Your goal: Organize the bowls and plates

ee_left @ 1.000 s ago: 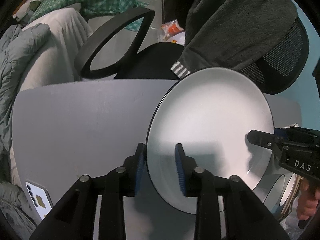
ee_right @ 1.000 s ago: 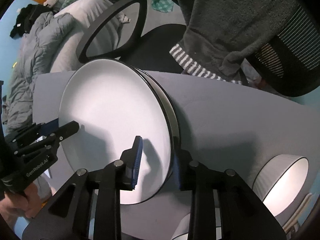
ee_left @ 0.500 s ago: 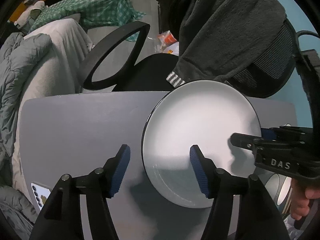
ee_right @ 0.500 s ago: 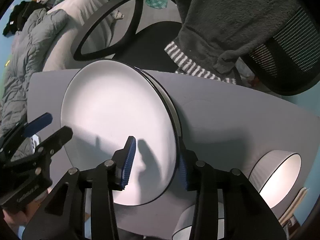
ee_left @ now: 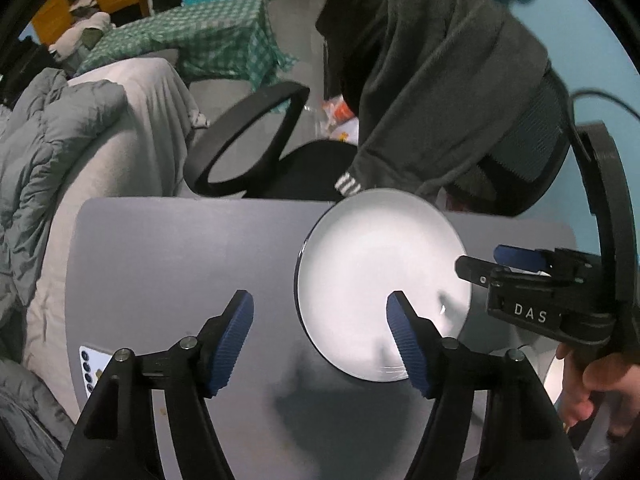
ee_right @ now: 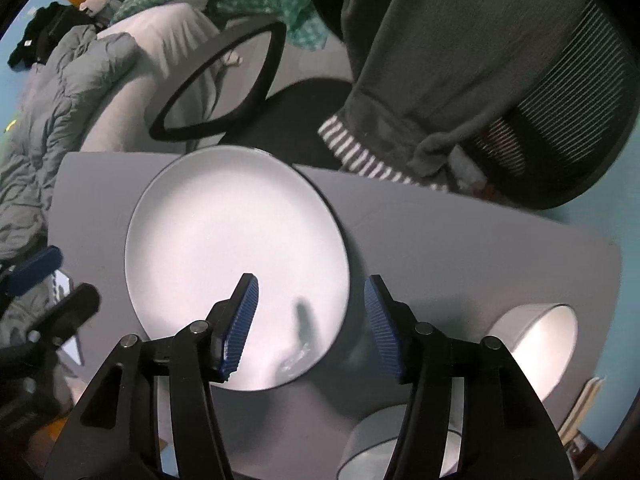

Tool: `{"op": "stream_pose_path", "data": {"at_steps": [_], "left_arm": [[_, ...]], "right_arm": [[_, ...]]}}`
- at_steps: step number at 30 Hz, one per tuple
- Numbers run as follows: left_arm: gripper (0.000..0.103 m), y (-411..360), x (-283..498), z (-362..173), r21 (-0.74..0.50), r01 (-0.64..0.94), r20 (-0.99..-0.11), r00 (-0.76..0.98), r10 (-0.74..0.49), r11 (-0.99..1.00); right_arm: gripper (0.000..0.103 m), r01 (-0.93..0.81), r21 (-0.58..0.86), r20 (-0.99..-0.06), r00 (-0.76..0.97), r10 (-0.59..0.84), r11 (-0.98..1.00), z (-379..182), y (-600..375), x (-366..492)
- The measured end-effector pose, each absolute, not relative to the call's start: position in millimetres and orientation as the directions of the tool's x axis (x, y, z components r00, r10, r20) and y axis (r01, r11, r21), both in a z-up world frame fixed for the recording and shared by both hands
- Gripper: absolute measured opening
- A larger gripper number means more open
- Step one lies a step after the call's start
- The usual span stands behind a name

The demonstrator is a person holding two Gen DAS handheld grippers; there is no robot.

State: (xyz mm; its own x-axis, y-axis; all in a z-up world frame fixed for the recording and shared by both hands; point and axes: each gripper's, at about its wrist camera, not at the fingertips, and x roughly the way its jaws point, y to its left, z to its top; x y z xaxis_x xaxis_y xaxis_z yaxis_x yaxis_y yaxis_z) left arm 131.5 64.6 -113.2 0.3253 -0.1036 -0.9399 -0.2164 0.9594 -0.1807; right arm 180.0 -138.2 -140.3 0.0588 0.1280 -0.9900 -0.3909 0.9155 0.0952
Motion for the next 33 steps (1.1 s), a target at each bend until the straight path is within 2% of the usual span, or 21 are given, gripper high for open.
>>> {"op": "stream_pose_path", "data": {"at_steps": [3,5,8,10,13,18,24,33], "left_arm": [[0.079,64,122,-95,-0.168,-0.216,-0.923,0.376,-0.077,0.962],[0.080,61,116,-86,-0.152,-0.200,-0.919,0.390,-0.064,0.968],[0.081,55,105,-76,-0.164,-0.180,-0.912,0.402,-0.079,0.970],[0.086,52,97,-72,-0.192,-0.176,-0.906,0.411,-0.105,0.965],[0.086,46,82,-64,-0.249,-0.165,-0.889,0.431,-0.157,0.955],[0.087,32,63,-55,-0.212,-0.136,-0.890,0.435,-0.134,0.968],[0.087,17,42,-47,-0.224,-0.066,-0.879,0.445,-0.172,0.972],[0.087,-16,29,-46,-0.239,0.074,-0.873,0.421,-0.248,0.968]], "right_arm": [[0.056,-0.393,0.045,-0.983,0.145,0.110,0.918,-119,-144,171],[0.063,-0.389,0.010,-0.975,0.200,0.095,0.921,-104,-150,163],[0.066,-0.372,-0.032,-0.963,0.259,0.071,0.928,-88,-161,153],[0.067,-0.363,-0.066,-0.956,0.290,0.046,0.930,-77,-170,143],[0.067,-0.345,-0.094,-0.947,0.320,0.023,0.934,-66,-184,128],[0.067,-0.265,-0.071,-0.943,0.332,0.022,0.962,-53,-207,100],[0.067,-0.178,-0.034,-0.941,0.338,0.029,0.983,-41,-224,70],[0.067,-0.111,-0.098,-0.918,0.394,-0.047,0.989,-40,-237,30]]}}
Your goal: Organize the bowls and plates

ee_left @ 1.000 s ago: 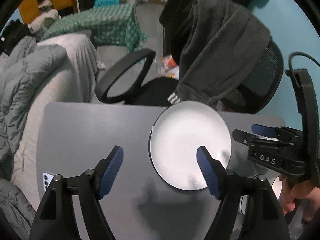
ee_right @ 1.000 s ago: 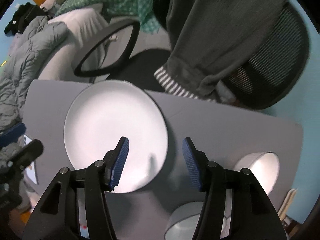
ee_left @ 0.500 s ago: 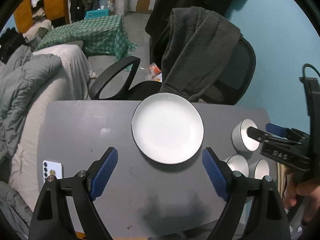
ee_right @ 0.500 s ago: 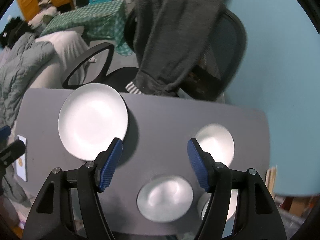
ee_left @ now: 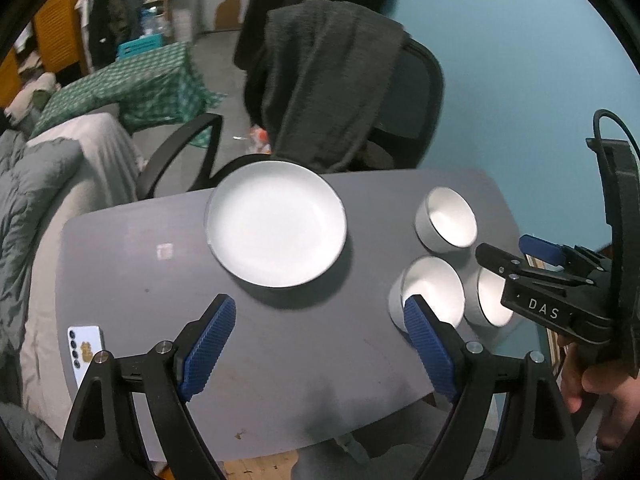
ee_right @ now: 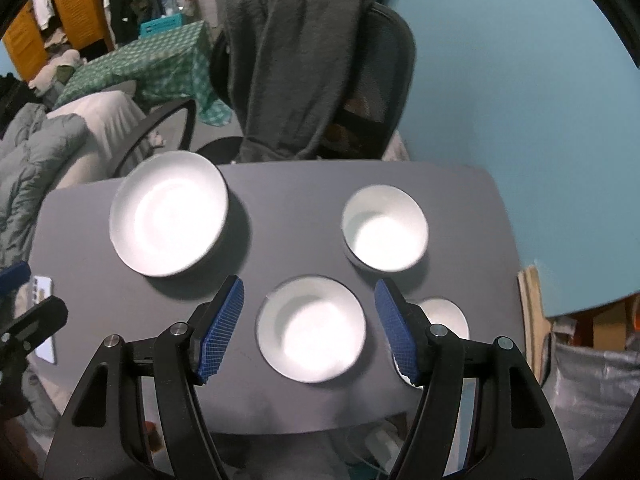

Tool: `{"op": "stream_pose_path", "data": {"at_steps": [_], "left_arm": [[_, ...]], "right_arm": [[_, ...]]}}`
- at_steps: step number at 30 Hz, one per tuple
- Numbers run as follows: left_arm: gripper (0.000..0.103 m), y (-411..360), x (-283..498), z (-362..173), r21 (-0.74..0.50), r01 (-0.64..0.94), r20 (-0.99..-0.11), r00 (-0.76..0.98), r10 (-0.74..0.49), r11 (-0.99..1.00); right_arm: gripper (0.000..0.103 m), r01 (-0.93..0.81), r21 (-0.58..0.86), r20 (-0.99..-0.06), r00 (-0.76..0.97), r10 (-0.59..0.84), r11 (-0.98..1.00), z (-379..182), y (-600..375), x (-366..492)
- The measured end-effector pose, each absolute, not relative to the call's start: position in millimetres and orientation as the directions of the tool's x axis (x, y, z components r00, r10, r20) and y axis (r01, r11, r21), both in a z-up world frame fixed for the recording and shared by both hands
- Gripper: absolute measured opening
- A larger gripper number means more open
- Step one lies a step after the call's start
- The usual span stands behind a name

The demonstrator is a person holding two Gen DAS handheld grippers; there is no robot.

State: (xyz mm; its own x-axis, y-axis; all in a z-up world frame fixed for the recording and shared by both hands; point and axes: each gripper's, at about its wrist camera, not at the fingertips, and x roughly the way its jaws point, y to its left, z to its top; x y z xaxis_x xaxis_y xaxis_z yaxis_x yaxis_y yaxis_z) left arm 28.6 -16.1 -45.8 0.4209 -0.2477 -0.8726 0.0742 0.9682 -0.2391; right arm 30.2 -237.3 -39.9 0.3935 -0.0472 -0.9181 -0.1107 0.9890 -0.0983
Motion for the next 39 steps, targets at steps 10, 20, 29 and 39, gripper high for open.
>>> {"op": "stream_pose_path", "data": {"at_steps": [10,20,29,39], "left_arm": [[0.087,-45,19,-37,-0.264,0.190,-0.850,0.417,-0.321,0.946],[0.087,-62,20,-32,-0.234,0.229,-0.854,0.416,-0.312,0.945],[0.087,-69,28,-36,-0.297,0.209,-0.857,0.372,-0.356,0.932],[0.087,-92,44,-54,-0.286,0.244,-0.880,0.316,-0.354,0.927]], "right_arm": [[0.067,0.009,-0.079,-0.920,0.383,-0.076,0.997,-35,-269,-4],[0.067,0.094,-0.078,-0.916,0.387,-0.108,0.993,-26,-298,-23],[0.067,0.114,-0.056,-0.916,0.389,-0.096,0.992,-24,-312,-23],[0.067,0.102,-0.050,-0.924,0.372,-0.084,0.994,-34,-325,-14]]}}
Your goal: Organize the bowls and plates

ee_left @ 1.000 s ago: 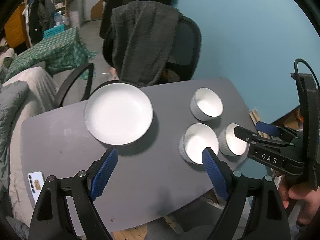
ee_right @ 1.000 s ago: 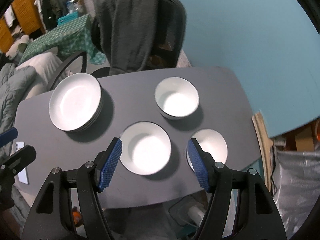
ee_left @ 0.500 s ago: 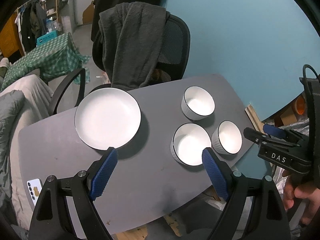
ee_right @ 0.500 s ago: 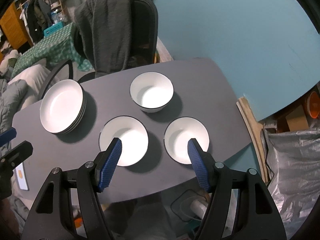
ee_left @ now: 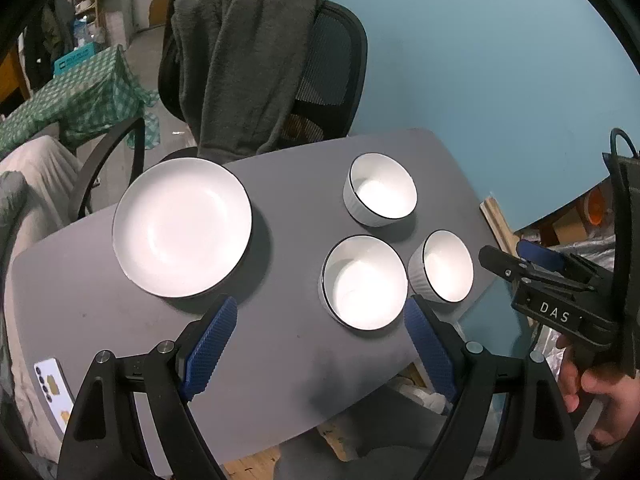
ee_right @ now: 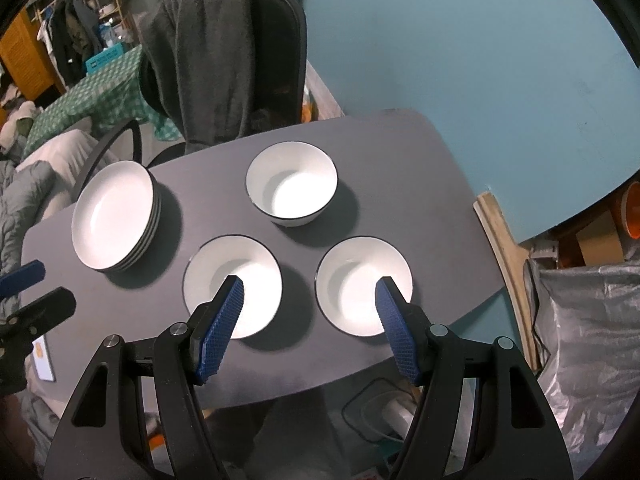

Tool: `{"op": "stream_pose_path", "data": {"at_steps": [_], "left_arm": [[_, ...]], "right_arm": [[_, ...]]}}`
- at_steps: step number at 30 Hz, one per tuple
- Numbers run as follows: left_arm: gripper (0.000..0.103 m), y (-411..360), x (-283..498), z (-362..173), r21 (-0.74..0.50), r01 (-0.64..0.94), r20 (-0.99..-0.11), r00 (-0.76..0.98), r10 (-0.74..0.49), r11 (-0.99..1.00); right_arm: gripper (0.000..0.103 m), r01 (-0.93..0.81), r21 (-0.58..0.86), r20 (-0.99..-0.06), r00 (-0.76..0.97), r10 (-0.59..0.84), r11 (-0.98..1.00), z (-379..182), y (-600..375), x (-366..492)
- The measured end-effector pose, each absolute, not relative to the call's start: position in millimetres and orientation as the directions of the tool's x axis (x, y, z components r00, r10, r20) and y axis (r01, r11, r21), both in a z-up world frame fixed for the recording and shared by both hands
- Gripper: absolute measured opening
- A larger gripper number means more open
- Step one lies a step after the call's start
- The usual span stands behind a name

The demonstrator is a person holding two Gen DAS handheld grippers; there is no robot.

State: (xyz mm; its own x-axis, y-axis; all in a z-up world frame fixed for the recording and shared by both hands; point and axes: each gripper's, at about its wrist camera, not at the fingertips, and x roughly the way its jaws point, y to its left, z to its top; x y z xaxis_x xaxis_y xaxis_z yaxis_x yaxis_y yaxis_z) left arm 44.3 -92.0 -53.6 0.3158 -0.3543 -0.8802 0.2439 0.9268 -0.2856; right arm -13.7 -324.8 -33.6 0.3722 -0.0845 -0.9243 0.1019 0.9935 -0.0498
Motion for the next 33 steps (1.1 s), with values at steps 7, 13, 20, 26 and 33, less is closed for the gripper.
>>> {"op": "stream_pose_path", "data": {"at_steps": [7,13,20,26,33], "left_arm": [[0.087,-102,56,-73,-0.266,0.223,-0.906,0.275,-0.322,0.938],[0.087,-110,68,-101,-0.258,0.197,-0.926,0.229,-0.300,0.946],[0.084,-120,79,-137,-0.246,0.137,-0.948,0.171,-0.267,0.960],[0.083,-127,86,-166,-0.229,0.104,-0.962,0.127,-0.241,0.968],[0.082,-131,85,-187,-0.179,0.092,-0.976,0.105,-0.188,0.980]], "right_arm": [[0.067,0.074,0.028,-0.939,0.345,0.000,0.997,-55,-339,-1],[0.067,-0.034,0.095,-0.946,0.307,0.101,0.995,-78,-339,16],[0.068,-0.182,0.096,-0.964,0.226,0.136,0.979,-111,-327,38],[0.067,-0.266,0.114,-0.978,0.139,0.155,0.957,-138,-321,52],[0.067,-0.341,0.117,-0.986,0.071,0.150,0.933,-155,-313,62]]}}
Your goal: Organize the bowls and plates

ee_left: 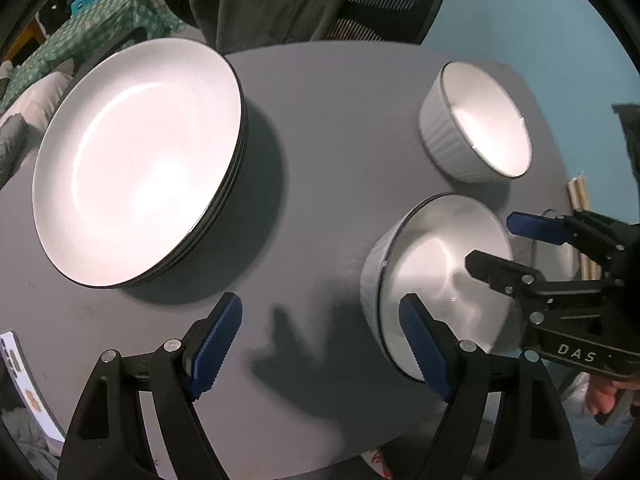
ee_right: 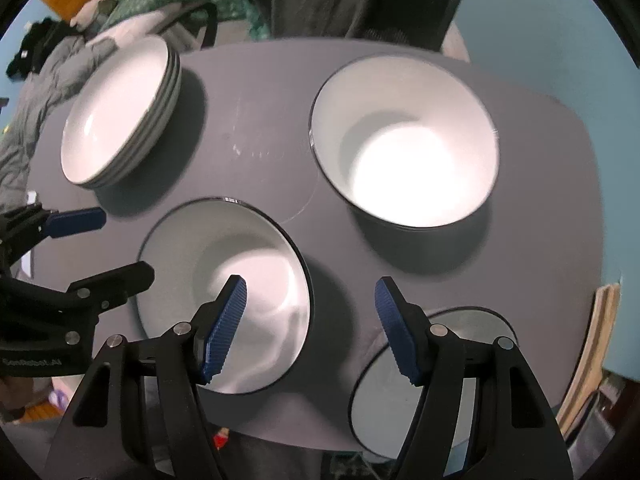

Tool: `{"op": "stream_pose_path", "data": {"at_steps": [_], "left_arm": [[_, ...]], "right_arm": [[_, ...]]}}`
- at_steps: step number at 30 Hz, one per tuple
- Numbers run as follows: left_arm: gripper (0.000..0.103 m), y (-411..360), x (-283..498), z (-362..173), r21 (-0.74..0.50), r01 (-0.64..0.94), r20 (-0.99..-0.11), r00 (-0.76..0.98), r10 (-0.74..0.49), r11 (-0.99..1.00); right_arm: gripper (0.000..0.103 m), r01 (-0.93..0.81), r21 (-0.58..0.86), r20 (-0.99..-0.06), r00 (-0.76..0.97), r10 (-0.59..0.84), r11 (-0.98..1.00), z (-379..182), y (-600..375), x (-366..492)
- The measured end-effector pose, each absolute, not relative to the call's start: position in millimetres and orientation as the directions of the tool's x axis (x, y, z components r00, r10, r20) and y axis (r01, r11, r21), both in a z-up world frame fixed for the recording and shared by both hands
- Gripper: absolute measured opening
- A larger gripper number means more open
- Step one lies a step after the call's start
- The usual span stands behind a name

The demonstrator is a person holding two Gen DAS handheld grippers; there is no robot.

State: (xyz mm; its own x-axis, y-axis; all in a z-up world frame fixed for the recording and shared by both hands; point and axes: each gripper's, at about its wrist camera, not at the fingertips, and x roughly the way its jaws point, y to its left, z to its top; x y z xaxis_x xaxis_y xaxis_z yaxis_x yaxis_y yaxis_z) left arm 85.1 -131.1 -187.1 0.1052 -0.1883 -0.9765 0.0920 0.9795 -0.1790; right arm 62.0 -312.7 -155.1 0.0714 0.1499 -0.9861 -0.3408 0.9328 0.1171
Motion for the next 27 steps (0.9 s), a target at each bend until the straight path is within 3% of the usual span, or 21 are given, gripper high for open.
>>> {"op": "stream_pose_path", "data": {"at_steps": [9,11,16,27], "left_arm": [[0.070,-143,75,-208,-0.152,0.110,-0.985,0.064,-0.159,0.982],[0.068,-144,73,-208,-0.158,0.115,-0.984,0.064,-0.166,0.981],[0.064,-144,69,-210,-0.170,0.123,-0.983,0.051,-0.177,0.978],[0.055,-142,63,-218,-0.184,0.134,-0.983,0.006,-0.186,0.974]], "right_arm": [[0.039,-0.373,0.133,-0.989,0.014,0.149,0.918,-167,-308,60],[0.024,-0.367,0.139,-0.988,0.008,0.152,0.920,-167,-307,58],[0.017,-0.295,0.142,-0.989,0.002,0.149,0.945,-169,-318,64],[0.015,-0.123,0.236,-0.972,-0.011,0.237,0.964,-169,-344,46]]}}
